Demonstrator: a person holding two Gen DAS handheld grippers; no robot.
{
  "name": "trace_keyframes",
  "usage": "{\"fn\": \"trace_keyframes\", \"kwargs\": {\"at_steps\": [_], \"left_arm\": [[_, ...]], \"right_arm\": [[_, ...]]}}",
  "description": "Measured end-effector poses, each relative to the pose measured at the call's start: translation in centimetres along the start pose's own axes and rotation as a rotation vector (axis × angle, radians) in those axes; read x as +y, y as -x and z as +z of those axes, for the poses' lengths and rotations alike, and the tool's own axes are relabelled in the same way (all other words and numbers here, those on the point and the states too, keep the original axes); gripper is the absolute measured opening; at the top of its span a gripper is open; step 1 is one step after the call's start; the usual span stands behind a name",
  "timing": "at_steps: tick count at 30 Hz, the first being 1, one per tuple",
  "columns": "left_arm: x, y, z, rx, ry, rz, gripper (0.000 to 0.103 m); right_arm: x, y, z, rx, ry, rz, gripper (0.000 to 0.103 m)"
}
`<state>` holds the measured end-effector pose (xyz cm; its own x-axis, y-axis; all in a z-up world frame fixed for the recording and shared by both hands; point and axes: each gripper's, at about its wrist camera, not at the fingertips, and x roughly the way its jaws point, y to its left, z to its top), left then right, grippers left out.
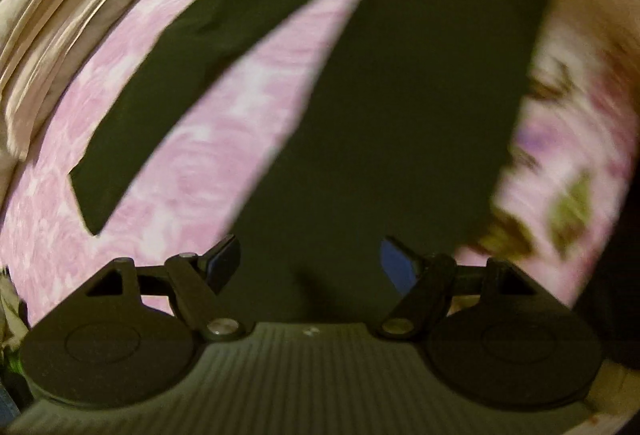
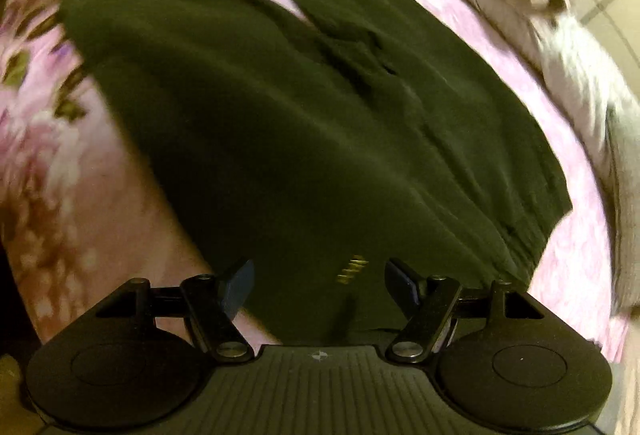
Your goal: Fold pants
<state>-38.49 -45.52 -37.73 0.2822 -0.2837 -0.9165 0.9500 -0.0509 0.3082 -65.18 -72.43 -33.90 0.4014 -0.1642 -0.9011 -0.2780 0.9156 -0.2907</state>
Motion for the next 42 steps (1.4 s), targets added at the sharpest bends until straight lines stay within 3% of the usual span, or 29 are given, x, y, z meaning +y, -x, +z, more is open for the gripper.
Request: {"fn": "trace_keyframes", "kwargs": {"at_steps": [3, 5, 13, 15, 16, 17, 20, 27, 34, 37, 39, 41, 42], "left_arm": [[-3.7, 0.3, -2.3, -0.008, -0.117, 0.024, 0.074], [-5.3, -0.2, -4.2, -0.013, -0.197, 0.082, 0.074], [-5.8, -4.4, -10.1, 0.013, -0.385, 0.336, 0.062], [-5.5, -4.6, -11.0, 0.006, -0.424, 0.362, 0.053], [-5.1, -4.8, -11.4, 0.018, -0.435, 0.378, 0.034], [-4.7, -4.9, -11.6, 0.031, -0.430, 0.385, 0.019], [-2.7, -4.0, -11.8, 0.025, -0.329, 0.420, 0.009], [0.0, -1.5, -10.1, -0.005, -0.187, 0.437, 0.006], [0.8, -0.5, -8.3, 0.031, -0.120, 0.429, 0.006], [1.4, -0.1, -7.5, 0.044, -0.109, 0.426, 0.006], [1.5, 0.2, -7.1, 0.056, -0.100, 0.425, 0.006], [2.0, 0.2, -6.7, 0.069, -0.092, 0.420, 0.006], [2.0, 0.4, -6.4, 0.078, -0.093, 0.419, 0.006]], "right_arm": [[2.8, -0.4, -0.7, -0.023, 0.055, -0.027, 0.069], [3.8, -1.1, -1.4, -0.018, 0.090, -0.077, 0.069], [6.2, -2.7, -3.6, -0.025, 0.140, -0.250, 0.069], [6.5, -2.8, -4.1, -0.034, 0.145, -0.268, 0.068], [6.8, -2.9, -4.4, -0.040, 0.153, -0.283, 0.068], [7.0, -2.9, -4.6, -0.045, 0.160, -0.296, 0.068], [6.9, -3.1, -5.2, -0.046, 0.157, -0.336, 0.069], [5.2, -3.8, -7.7, -0.031, 0.112, -0.476, 0.068], [4.3, -4.8, -9.5, -0.098, 0.246, -0.489, 0.064], [2.9, -4.8, -10.1, -0.051, 0.241, -0.489, 0.056], [2.1, -5.0, -10.3, -0.026, 0.250, -0.495, 0.035], [1.1, -5.3, -10.5, -0.005, 0.244, -0.480, 0.029], [0.8, -5.4, -10.6, -0.007, 0.250, -0.464, 0.021]]}}
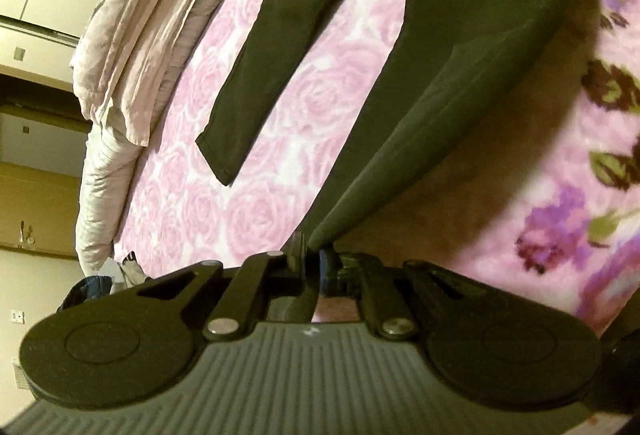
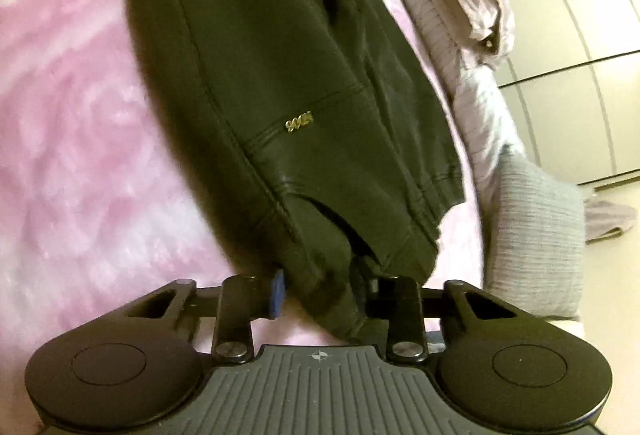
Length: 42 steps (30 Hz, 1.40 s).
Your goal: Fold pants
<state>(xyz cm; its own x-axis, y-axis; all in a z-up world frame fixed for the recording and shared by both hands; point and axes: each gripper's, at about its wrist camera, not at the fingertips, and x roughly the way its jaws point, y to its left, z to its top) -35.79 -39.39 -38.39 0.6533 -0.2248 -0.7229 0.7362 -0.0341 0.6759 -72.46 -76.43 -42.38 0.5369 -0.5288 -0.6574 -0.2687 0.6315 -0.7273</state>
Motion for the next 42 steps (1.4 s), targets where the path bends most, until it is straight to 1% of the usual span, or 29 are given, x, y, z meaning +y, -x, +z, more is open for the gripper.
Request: {"fn": "trace_keyframes", "kwargs": {"at_steps": [2, 3, 5, 8, 11, 12, 14, 18, 20, 22, 24, 26, 28, 29, 33, 36, 38, 39, 40, 41, 42], "left_arm": [[0.6, 0.4, 0.6, 0.017, 0.004, -0.005, 0.006], [1.0, 0.8, 1.1, 0.026, 0.008, -0.009, 0.006], [2.1, 1.6, 1.9, 0.041, 0.009, -0.019, 0.006], [4.7, 2.9, 3.4, 0.065, -0.006, -0.033, 0.006], [8.4, 3.5, 5.5, 0.083, -0.001, -0.044, 0.006], [9.9, 3.4, 6.2, 0.097, -0.001, -0.057, 0.006], [12.9, 2.8, 7.7, 0.104, 0.005, -0.078, 0.006], [18.8, -1.0, 10.9, 0.145, 0.038, -0.154, 0.005], [21.1, -3.4, 12.3, 0.154, 0.057, -0.198, 0.005], [23.2, -6.7, 13.7, 0.163, 0.068, -0.247, 0.005], [24.5, -9.9, 14.8, 0.179, 0.080, -0.297, 0.005], [25.6, -13.6, 15.5, 0.211, 0.083, -0.363, 0.005], [26.3, -17.2, 15.9, 0.245, 0.088, -0.431, 0.005], [26.5, -18.7, 16.2, 0.251, 0.095, -0.447, 0.005], [27.2, -24.5, 17.6, 0.257, 0.129, -0.470, 0.005], [26.6, -27.8, 18.8, 0.267, 0.105, -0.474, 0.009], [26.0, -29.6, 19.4, 0.273, 0.080, -0.454, 0.016], [25.6, -30.3, 19.5, 0.273, 0.070, -0.434, 0.019], [25.3, -30.8, 19.5, 0.272, 0.059, -0.412, 0.023], [25.1, -31.1, 19.4, 0.271, 0.048, -0.392, 0.027], [25.0, -31.3, 19.2, 0.270, 0.041, -0.366, 0.028]], "right_arm": [[-0.6, 0.2, 0.0, -0.013, 0.015, 0.047, 0.006], [-0.9, 0.6, 0.0, -0.018, 0.012, 0.054, 0.004], [-2.5, 1.5, 0.2, -0.017, -0.012, 0.085, 0.001], [-6.9, 3.2, 1.2, -0.022, -0.050, 0.112, 0.000], [-12.3, 4.2, 2.8, -0.042, -0.064, 0.129, 0.000], [-13.6, 4.9, 3.3, -0.051, -0.066, 0.129, 0.000], [-17.6, 4.6, 4.7, -0.064, -0.064, 0.160, 0.000], [-23.7, 1.7, 7.8, -0.069, -0.022, 0.199, 0.000], [-26.3, -0.9, 9.5, -0.042, -0.031, 0.228, 0.000], [-28.6, -4.7, 11.5, -0.009, -0.037, 0.251, 0.000], [-30.2, -8.4, 12.8, 0.031, -0.061, 0.279, 0.000], [-31.1, -12.2, 14.2, 0.072, -0.071, 0.306, 0.000], [-31.4, -15.3, 15.0, 0.105, -0.073, 0.330, 0.000], [-31.4, -16.9, 15.2, 0.124, -0.077, 0.343, 0.000], [-31.6, -21.9, 16.5, 0.181, -0.105, 0.366, 0.000], [-31.2, -24.5, 16.6, 0.213, -0.123, 0.371, 0.000], [-30.8, -25.7, 16.5, 0.227, -0.138, 0.373, 0.000], [-30.7, -26.3, 16.5, 0.227, -0.152, 0.364, 0.001], [-30.7, -26.7, 16.4, 0.230, -0.177, 0.353, 0.002], [-30.7, -27.0, 16.4, 0.236, -0.204, 0.338, 0.010], [-30.7, -27.2, 16.4, 0.246, -0.233, 0.311, 0.022]]}}
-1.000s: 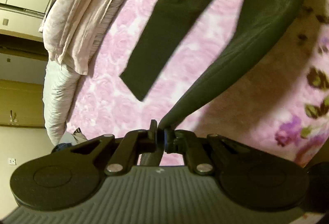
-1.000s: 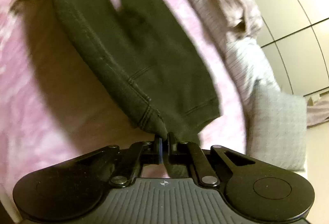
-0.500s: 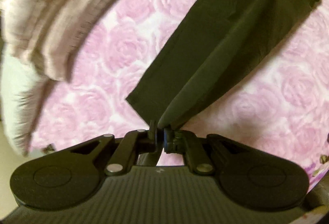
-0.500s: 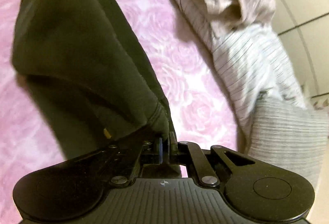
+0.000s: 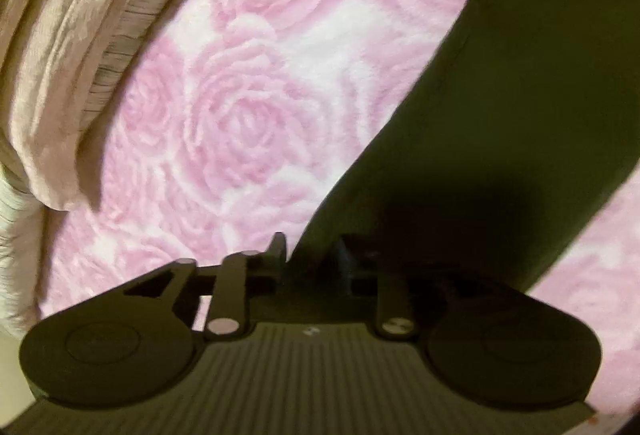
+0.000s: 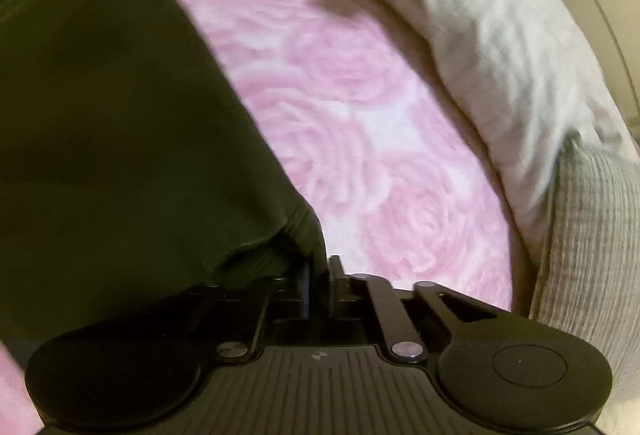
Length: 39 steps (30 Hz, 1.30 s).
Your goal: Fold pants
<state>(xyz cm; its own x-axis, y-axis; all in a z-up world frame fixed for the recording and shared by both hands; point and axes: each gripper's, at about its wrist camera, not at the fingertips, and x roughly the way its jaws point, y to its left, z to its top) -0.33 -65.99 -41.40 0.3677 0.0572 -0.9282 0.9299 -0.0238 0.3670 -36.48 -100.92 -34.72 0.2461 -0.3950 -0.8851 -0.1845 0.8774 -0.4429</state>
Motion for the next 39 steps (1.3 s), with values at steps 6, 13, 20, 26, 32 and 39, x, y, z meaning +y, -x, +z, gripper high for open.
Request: {"fn": "trace_keyframes", "kwargs": {"at_steps": [6, 13, 20, 26, 32, 39], "left_arm": [[3.8, 0.9, -3.5, -0.010, 0.144, 0.064, 0.032], [2.5, 5.1, -9.9, -0.147, 0.166, 0.096, 0.034], [-7.2, 2.7, -14.2, -0.215, -0.094, 0.181, 0.040], [-10.8, -1.4, -14.9, -0.291, -0.258, 0.333, 0.041], [-11.3, -1.5, -15.8, -0.307, -0.327, 0.312, 0.004], [-10.6, 1.0, -18.8, -0.346, -0.255, 0.253, 0.000]], "right_arm": [[-1.7, 1.9, -0.5, -0.028, -0.267, -0.123, 0.041], [2.9, 8.2, 0.7, -0.158, -0.356, -0.093, 0.045], [13.1, 12.0, 4.8, -0.243, -0.410, 0.071, 0.046], [20.7, 12.1, 7.6, -0.227, -0.384, 0.138, 0.047], [23.7, 11.5, 8.3, -0.205, -0.380, 0.115, 0.047], [24.5, 12.4, 8.2, -0.185, -0.411, 0.098, 0.047]]}}
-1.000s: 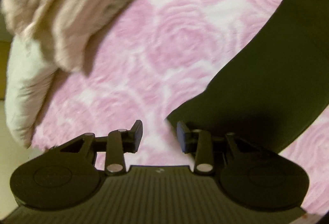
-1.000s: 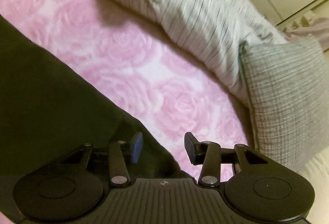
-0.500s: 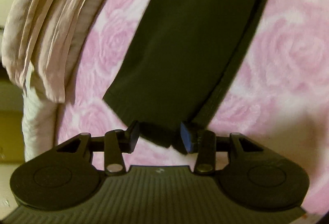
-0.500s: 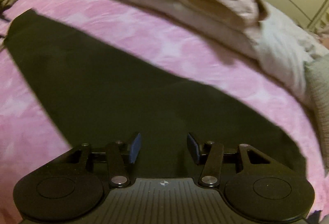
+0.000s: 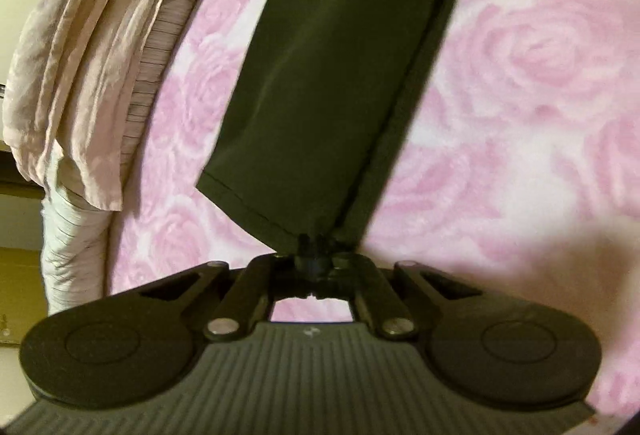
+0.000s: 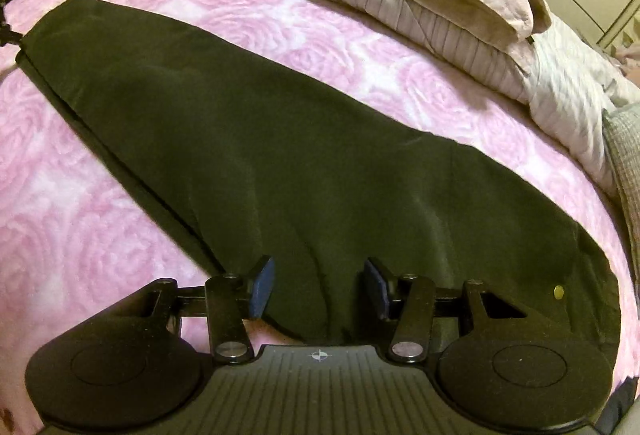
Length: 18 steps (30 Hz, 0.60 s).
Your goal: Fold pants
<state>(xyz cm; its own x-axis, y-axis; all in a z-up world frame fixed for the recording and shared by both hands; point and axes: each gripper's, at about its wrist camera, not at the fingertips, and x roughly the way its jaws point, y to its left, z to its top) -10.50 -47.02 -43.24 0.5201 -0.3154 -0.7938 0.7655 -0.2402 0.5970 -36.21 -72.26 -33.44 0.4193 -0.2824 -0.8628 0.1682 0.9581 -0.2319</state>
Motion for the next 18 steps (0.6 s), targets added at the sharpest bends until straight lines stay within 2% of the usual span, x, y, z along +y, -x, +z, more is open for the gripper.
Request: {"fn": "trace_keyframes", "kwargs": {"at_steps": [2, 3, 4, 5, 7, 9, 11, 15, 18], "left_arm": [[-0.8, 0.2, -0.1, -0.021, -0.031, 0.012, 0.001], [-1.0, 0.2, 0.0, -0.041, -0.035, 0.021, 0.005], [-1.4, 0.3, 0.2, -0.066, -0.044, 0.033, 0.011], [-1.9, 0.6, 0.4, -0.085, -0.056, 0.048, 0.025], [-2.6, 0.5, 0.8, -0.129, -0.090, 0.071, 0.039], [-3.2, 0.1, 1.2, -0.161, -0.132, 0.085, 0.041], [-3.5, -0.6, 1.6, -0.159, -0.140, 0.080, 0.040], [-2.7, -1.0, 2.2, -0.180, -0.081, 0.036, 0.040], [-2.2, -0.4, 2.0, -0.184, -0.097, 0.028, 0.039]], "right_arm": [[0.7, -0.3, -0.4, 0.008, 0.003, -0.011, 0.047], [0.9, -0.3, -0.6, 0.006, 0.007, -0.022, 0.047], [1.2, -0.4, -0.8, 0.005, 0.006, -0.025, 0.047], [1.4, -0.5, -1.0, 0.003, 0.005, -0.026, 0.047], [1.9, -0.4, -1.3, -0.009, 0.019, -0.043, 0.047], [2.1, -0.3, -1.6, -0.018, 0.025, -0.042, 0.048], [2.4, 0.1, -1.9, -0.028, 0.038, -0.048, 0.048], [2.5, 0.7, -2.6, -0.027, 0.056, -0.055, 0.051], [2.4, 1.1, -3.0, -0.031, 0.052, -0.063, 0.051]]}}
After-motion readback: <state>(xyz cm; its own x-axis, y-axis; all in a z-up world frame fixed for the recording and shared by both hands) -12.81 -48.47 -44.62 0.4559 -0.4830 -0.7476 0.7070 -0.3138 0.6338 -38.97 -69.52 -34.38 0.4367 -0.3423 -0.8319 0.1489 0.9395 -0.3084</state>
